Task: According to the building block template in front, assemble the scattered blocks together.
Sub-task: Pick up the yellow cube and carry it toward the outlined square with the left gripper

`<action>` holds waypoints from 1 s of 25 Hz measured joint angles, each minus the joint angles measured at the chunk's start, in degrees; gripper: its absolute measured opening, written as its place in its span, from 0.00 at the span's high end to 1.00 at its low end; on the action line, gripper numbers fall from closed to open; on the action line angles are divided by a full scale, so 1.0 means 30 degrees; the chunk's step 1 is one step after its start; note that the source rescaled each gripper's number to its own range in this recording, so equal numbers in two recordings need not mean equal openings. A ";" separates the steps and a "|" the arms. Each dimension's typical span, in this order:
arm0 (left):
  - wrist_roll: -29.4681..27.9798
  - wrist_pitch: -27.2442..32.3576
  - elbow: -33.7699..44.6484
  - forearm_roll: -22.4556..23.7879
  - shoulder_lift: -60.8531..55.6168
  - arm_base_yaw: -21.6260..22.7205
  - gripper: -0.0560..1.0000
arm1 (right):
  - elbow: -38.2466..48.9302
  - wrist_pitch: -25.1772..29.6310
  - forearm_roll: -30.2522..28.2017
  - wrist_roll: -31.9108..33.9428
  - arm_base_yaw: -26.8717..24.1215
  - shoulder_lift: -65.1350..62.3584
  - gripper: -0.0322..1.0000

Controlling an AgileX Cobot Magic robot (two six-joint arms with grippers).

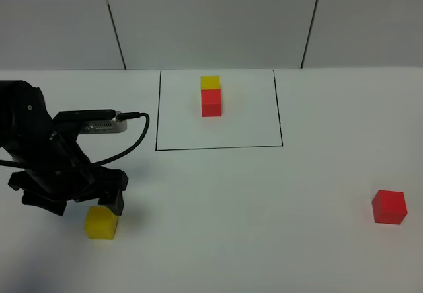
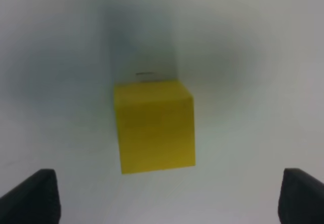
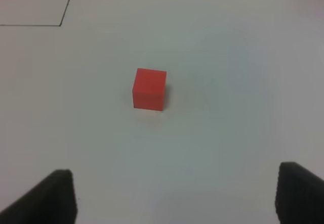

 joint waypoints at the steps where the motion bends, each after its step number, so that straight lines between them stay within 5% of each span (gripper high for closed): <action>1: -0.0004 0.0000 0.0000 0.0000 0.0202 0.0000 0.04 | 0.0000 0.0000 0.0000 0.0000 0.0000 0.0000 0.35; 18: -0.0070 -0.1193 0.0084 0.0127 0.3274 0.0000 0.17 | 0.0000 0.0000 0.0000 0.0000 0.0000 0.0000 0.35; 22: -0.0070 -0.1465 0.0084 0.0127 0.3381 0.0000 0.29 | 0.0000 0.0000 0.0000 0.0000 0.0000 0.0000 0.35; 25: -0.0070 -0.1499 0.0084 0.0127 0.3381 0.0000 0.48 | 0.0000 0.0000 0.0000 0.0000 0.0000 0.0000 0.35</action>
